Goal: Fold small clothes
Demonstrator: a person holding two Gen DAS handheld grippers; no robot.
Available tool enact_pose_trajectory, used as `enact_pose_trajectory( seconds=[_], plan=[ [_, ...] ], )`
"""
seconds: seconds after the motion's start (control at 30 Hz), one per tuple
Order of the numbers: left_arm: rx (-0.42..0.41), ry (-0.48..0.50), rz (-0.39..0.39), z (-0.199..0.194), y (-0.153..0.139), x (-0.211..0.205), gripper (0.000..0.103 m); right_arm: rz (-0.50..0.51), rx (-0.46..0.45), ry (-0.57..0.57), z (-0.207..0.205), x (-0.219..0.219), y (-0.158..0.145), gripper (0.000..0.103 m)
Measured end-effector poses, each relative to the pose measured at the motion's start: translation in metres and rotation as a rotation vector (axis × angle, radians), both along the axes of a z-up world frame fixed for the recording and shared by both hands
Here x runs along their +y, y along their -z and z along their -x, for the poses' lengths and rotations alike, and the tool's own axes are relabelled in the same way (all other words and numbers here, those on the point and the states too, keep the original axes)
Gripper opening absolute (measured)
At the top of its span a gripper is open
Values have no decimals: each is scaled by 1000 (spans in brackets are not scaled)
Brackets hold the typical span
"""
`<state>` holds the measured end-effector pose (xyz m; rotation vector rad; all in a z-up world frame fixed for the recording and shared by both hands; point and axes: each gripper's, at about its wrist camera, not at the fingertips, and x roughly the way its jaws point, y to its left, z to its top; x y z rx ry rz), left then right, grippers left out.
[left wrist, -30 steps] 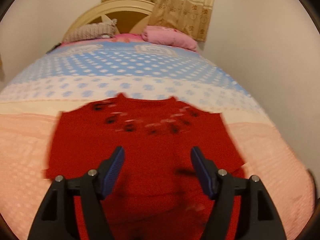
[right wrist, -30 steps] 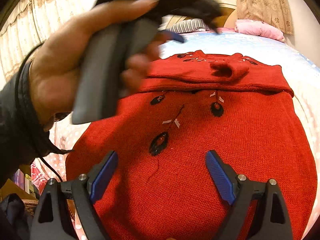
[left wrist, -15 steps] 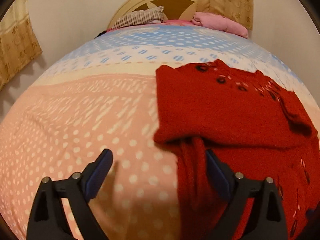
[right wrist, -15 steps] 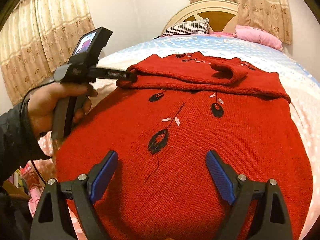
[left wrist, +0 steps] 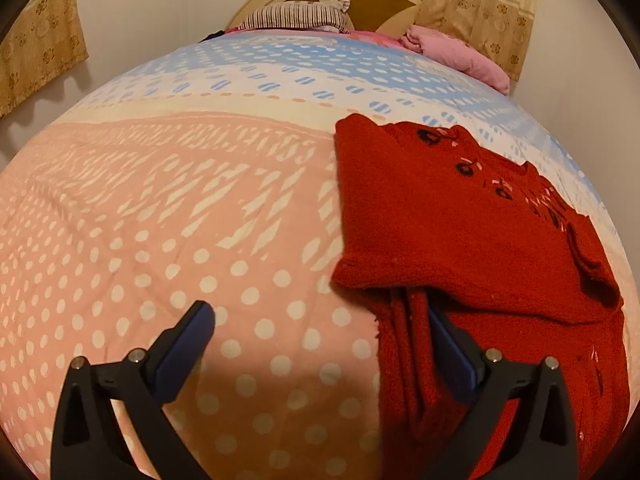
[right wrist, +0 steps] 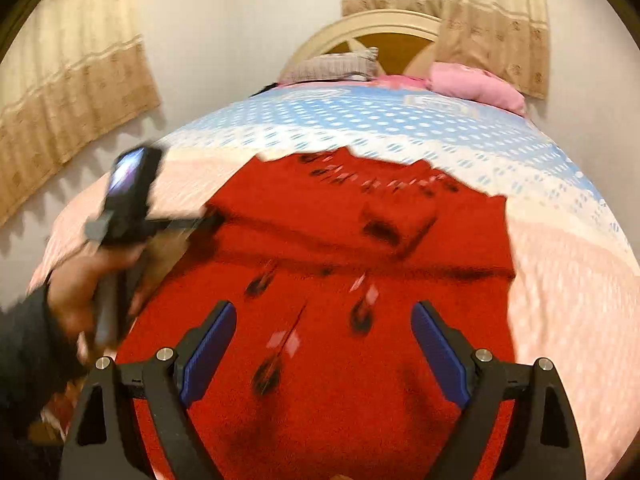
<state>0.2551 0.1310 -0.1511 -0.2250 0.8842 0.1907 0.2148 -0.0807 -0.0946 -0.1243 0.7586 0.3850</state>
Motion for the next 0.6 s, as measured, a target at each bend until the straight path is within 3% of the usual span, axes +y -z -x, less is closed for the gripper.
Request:
enact_pose_trajectory(
  seconds=[0.03, 0.1, 0.2, 0.33, 0.37, 0.43, 0.47, 0.6],
  plan=[
    [-4, -1, 5, 2, 0, 1, 103, 40, -9, 25, -15, 2, 1, 86],
    [-10, -5, 8, 1, 0, 1, 103, 90, -5, 77, -45, 4, 5, 67],
    [-9, -5, -5, 2, 0, -1, 103, 71, 59, 117, -82, 4, 17, 64],
    [-7, -4, -3, 1, 0, 1, 103, 138, 54, 104, -102, 22, 31, 63],
    [-8, -4, -2, 1, 0, 1, 103, 171, 40, 105, -104, 26, 34, 56],
    [-8, -4, 2, 2, 0, 1, 103, 221, 9, 108, -106, 28, 38, 28],
    [-8, -3, 5, 2, 0, 2, 103, 204, 5, 110, -106, 27, 38, 7],
    [-5, -4, -3, 1, 1, 1, 103, 105, -54, 135, -97, 4, 20, 7]
  ],
)
